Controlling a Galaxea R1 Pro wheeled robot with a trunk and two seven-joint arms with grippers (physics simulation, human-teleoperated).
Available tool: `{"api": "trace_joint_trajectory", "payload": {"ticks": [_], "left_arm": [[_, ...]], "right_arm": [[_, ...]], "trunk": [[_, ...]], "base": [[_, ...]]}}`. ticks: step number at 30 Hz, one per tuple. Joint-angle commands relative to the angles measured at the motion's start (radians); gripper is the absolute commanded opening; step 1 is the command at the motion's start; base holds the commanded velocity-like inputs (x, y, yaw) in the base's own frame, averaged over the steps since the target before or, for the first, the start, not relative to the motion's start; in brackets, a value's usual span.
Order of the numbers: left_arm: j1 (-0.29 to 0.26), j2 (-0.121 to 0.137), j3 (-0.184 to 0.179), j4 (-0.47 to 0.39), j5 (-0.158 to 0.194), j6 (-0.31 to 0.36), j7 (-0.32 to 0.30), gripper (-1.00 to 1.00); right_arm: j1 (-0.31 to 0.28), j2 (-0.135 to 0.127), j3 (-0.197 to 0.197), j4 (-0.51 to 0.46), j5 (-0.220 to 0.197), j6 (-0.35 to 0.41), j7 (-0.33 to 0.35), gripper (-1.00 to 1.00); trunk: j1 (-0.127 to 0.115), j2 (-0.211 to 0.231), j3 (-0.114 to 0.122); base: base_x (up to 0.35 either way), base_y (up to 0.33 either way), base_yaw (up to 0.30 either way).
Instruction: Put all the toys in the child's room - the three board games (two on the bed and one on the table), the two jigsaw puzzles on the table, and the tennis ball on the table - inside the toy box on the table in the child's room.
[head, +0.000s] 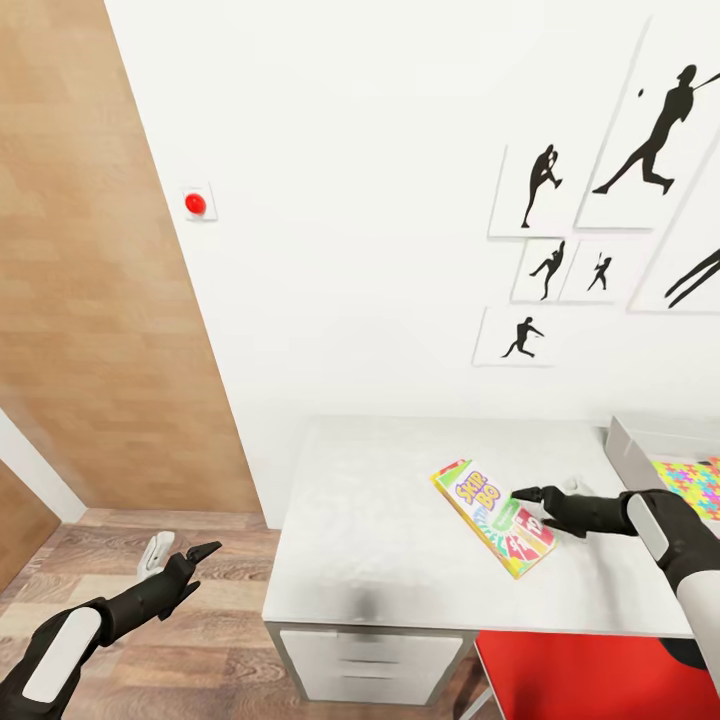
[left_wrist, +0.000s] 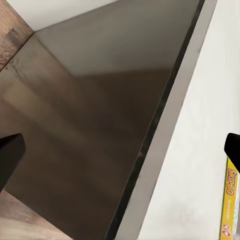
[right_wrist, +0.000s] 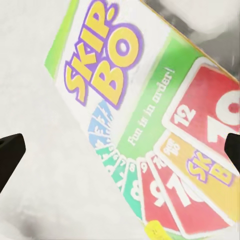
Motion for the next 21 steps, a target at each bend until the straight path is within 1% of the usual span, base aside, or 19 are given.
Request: {"api": "trace_joint_trajectory", "payload": {"ticks": [1,2,4,7,9,14,21], "left_arm": [[-0.001,0.0,0.002,0.0,0.001,0.007,-0.002,1.0],[-0.001,0.0,0.002,0.0,0.001,0.007,-0.002,1.0],[-0.001,0.0,0.002,0.0,0.001,0.007,-0.002,1.0],[-0.001,-0.001,0.002,0.0,0.001,0.007,-0.002,1.0],[-0.001,0.0,0.002,0.0,0.001,0.007,-0.003,1.0],[-0.001,0.0,0.003,0.0,0.001,0.007,-0.003,1.0],[-0.001,0.0,0.002,0.0,0.001,0.008,-0.003,1.0]], "right_arm": [[-0.001,0.0,-0.004,-0.001,0.005,-0.004,0.005,1.0],[-0.002,0.0,-0.003,-0.006,0.005,-0.031,0.006,1.0],[-0.002,-0.001,-0.003,-0.009,0.005,-0.055,0.007,1.0],[-0.002,-0.001,-0.001,-0.012,0.006,-0.137,0.01,1.0],[-0.002,-0.001,0.0,-0.014,0.008,-0.17,0.008,1.0],[-0.001,-0.001,0.002,-0.012,0.011,-0.188,0.005,1.0],[0.0,-0.002,0.002,-0.006,0.012,-0.194,0.007,1.0]], "trunk": [[0.004,-0.009,-0.005],[0.008,-0.016,-0.008],[0.016,-0.03,-0.014],[0.027,-0.051,-0.024],[0.035,-0.065,-0.03],[0.054,-0.1,-0.046],[0.081,-0.149,-0.067]], "base": [[0.0,0.0,0.0],[0.0,0.0,0.0],[0.0,0.0,0.0],[0.0,0.0,0.0],[0.0,0.0,0.0],[0.0,0.0,0.0],[0.0,0.0,0.0]]}}
